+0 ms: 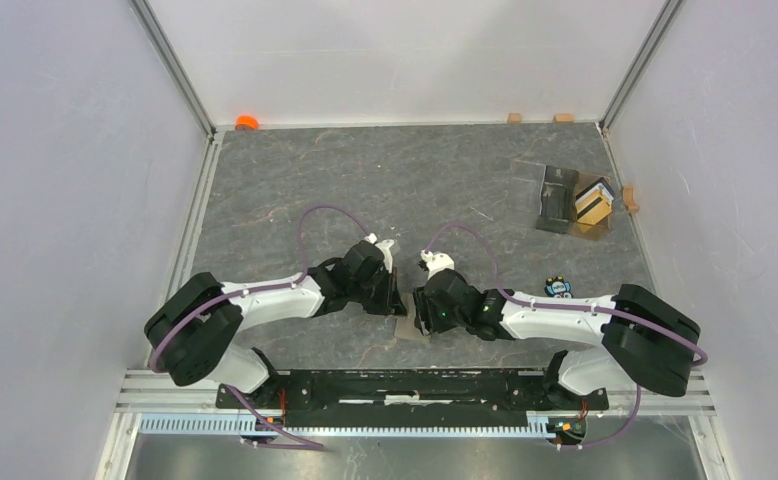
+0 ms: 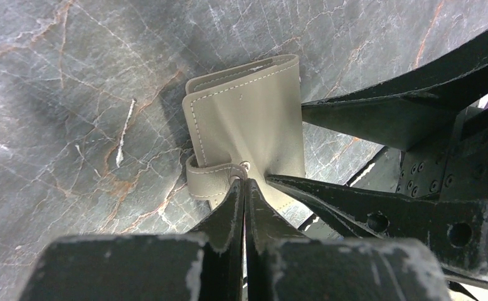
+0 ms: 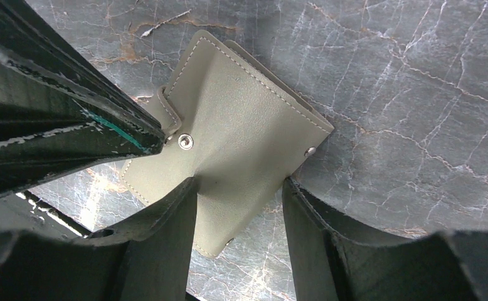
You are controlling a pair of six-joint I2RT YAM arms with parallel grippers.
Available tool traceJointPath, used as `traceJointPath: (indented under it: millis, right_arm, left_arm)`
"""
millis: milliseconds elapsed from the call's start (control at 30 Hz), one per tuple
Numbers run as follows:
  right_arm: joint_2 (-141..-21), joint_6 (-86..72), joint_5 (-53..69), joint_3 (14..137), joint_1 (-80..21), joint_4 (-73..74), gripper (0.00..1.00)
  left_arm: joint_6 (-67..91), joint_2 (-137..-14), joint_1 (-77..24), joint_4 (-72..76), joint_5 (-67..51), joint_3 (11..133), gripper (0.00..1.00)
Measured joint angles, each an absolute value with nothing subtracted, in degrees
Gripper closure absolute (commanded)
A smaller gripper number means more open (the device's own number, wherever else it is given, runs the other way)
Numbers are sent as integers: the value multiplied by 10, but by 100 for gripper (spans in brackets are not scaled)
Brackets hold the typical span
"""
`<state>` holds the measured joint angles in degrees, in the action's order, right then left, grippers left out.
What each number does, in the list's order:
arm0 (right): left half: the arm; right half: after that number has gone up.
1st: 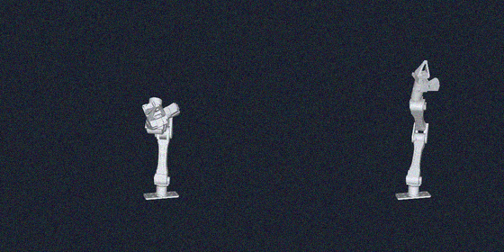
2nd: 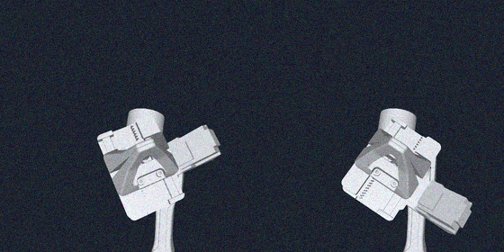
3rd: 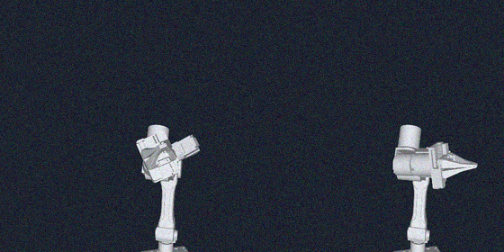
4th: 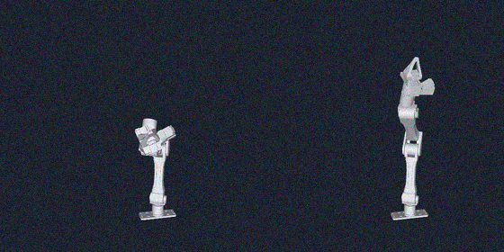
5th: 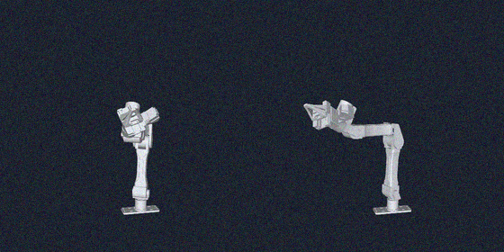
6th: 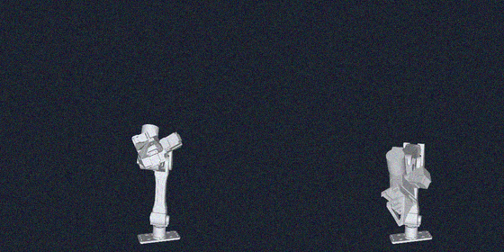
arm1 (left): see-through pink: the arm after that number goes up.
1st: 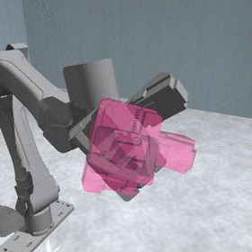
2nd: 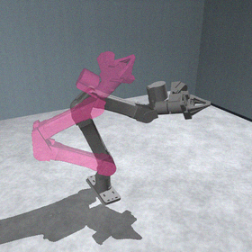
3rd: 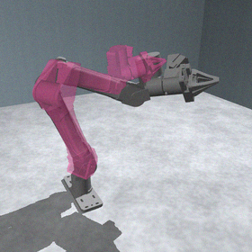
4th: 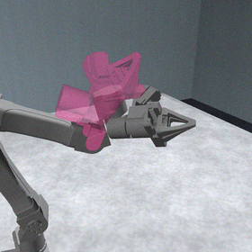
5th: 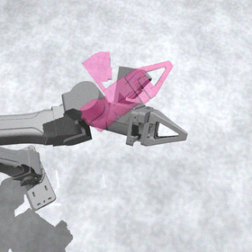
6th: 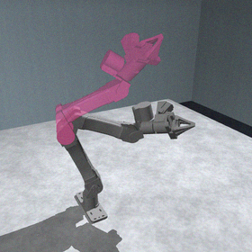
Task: Put the credit cards into the card holder
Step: Close the card holder at the center of the board.
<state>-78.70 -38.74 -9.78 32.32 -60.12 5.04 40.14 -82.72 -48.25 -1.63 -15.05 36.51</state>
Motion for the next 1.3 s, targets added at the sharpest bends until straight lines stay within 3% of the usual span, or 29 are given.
traceJointPath:
  millis: [1300]
  right_arm:
    - [-783,-392,-99,316,-601,42,44]
  left_arm:
    - [402,-855,-494,12,-142,375,98]
